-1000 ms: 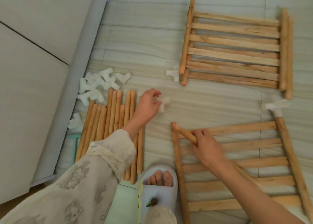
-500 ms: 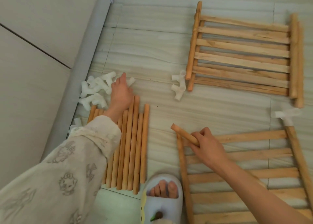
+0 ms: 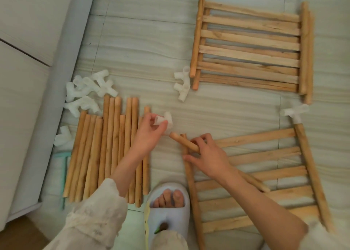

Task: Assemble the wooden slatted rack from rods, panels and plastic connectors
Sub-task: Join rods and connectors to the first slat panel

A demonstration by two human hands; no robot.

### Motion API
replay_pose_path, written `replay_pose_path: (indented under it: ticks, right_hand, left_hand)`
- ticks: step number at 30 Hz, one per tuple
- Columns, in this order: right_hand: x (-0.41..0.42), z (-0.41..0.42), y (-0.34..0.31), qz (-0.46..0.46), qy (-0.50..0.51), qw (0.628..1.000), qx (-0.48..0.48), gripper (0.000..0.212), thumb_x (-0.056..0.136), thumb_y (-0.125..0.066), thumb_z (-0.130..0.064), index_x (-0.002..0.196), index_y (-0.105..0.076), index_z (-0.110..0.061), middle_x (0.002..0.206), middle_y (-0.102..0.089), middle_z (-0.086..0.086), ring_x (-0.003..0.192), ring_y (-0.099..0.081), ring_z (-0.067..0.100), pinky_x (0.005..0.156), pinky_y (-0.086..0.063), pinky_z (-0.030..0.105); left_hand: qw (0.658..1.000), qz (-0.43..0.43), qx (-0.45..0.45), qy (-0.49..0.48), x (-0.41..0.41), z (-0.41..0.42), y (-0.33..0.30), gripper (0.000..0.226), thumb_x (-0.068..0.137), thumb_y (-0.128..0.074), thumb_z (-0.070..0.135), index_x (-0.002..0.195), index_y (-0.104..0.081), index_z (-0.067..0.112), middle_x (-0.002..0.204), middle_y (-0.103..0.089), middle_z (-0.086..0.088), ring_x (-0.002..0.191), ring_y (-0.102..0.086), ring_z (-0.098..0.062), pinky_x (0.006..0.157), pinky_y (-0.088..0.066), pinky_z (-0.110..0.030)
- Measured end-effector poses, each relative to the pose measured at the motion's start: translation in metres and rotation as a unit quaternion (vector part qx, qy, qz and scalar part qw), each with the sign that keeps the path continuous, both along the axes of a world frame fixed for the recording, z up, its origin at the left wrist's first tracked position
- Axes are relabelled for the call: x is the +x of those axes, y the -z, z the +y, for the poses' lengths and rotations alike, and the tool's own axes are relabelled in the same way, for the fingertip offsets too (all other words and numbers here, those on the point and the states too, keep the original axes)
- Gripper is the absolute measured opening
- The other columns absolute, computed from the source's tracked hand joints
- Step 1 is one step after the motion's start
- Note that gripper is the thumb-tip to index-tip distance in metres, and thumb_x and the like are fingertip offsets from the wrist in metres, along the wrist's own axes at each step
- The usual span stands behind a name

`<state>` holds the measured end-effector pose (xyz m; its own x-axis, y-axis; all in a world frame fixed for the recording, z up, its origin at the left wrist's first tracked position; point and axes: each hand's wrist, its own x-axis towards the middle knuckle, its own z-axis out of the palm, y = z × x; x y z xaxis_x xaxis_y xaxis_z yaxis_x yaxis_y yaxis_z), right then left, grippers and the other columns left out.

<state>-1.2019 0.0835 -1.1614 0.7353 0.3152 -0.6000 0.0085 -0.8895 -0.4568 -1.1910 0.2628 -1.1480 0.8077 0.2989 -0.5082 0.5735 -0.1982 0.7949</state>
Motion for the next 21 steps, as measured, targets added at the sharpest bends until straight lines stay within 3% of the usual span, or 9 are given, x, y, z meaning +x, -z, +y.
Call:
replay_pose_path:
  ticks: [4,8,11,15,17,19,21]
  right_hand:
    - [0.004,0.002,-0.002,0.032,-0.031,0.999,-0.018,0.051,0.081,-0.061,-0.055,0.119,-0.054,-0.021,0.123,-0.038,0.000,0.107,-0.054,0.025,0.084,-0.045,0.035]
    - [0.007,0.004,-0.008,0.035,-0.077,0.995,-0.054,0.051,0.081,-0.058,-0.058,0.118,-0.056,-0.024,0.120,-0.049,0.001,0.109,-0.055,0.027,0.084,-0.043,0.035]
    - [0.009,0.001,-0.014,0.018,-0.077,0.995,-0.053,0.052,0.082,-0.058,-0.057,0.119,-0.052,-0.022,0.119,-0.054,0.003,0.111,-0.055,0.028,0.084,-0.042,0.036]
    - [0.013,-0.017,-0.024,-0.006,-0.036,0.999,-0.034,0.049,0.083,-0.058,-0.057,0.119,-0.052,-0.025,0.116,-0.053,0.002,0.107,-0.055,0.027,0.081,-0.042,0.035]
    - [0.017,-0.024,-0.027,-0.007,-0.015,1.000,-0.025,0.047,0.083,-0.059,-0.056,0.118,-0.054,-0.026,0.113,-0.054,0.001,0.105,-0.056,0.026,0.079,-0.041,0.033]
    - [0.020,-0.027,-0.028,0.005,0.003,1.000,-0.019,0.045,0.082,-0.060,-0.054,0.118,-0.055,-0.027,0.113,-0.053,0.001,0.106,-0.055,0.027,0.081,-0.040,0.033]
    - [0.022,-0.027,-0.027,0.017,0.013,1.000,-0.014,0.043,0.082,-0.061,-0.053,0.117,-0.056,-0.028,0.112,-0.053,0.001,0.106,-0.055,0.027,0.082,-0.040,0.033]
  left_hand:
    - [0.996,-0.017,-0.086,0.002,-0.005,0.000,-0.002,0.014,0.092,-0.056,0.008,0.092,-0.054,0.022,0.089,-0.060,0.003,0.081,-0.058,-0.005,0.079,-0.047,-0.029]
    - [0.989,-0.008,-0.149,-0.025,-0.003,0.010,-0.003,0.016,0.095,-0.051,0.008,0.101,-0.052,0.023,0.103,-0.057,-0.008,0.089,-0.065,-0.022,0.073,-0.055,-0.028]
    - [0.984,0.007,-0.167,-0.066,-0.005,0.007,0.000,0.019,0.092,-0.050,-0.002,0.096,-0.053,0.015,0.103,-0.056,-0.014,0.084,-0.065,-0.023,0.067,-0.057,-0.023]
    - [0.967,0.004,-0.219,-0.127,-0.005,-0.001,0.007,0.011,0.094,-0.051,0.008,0.087,-0.059,0.009,0.084,-0.066,-0.003,0.079,-0.062,-0.017,0.065,-0.055,-0.021]
    - [0.978,0.007,-0.176,-0.114,-0.003,-0.005,0.010,0.011,0.093,-0.055,0.014,0.085,-0.061,0.010,0.093,-0.066,-0.001,0.084,-0.062,-0.014,0.066,-0.055,-0.019]
    - [0.996,0.021,-0.084,-0.035,-0.001,-0.009,0.011,0.009,0.089,-0.062,0.015,0.097,-0.059,0.011,0.105,-0.060,0.001,0.087,-0.060,-0.013,0.067,-0.053,-0.017]
    - [0.998,0.038,-0.036,0.020,0.002,-0.013,0.013,0.034,0.088,-0.064,0.014,0.118,-0.049,0.013,0.115,-0.052,0.003,0.090,-0.060,-0.010,0.070,-0.051,-0.018]
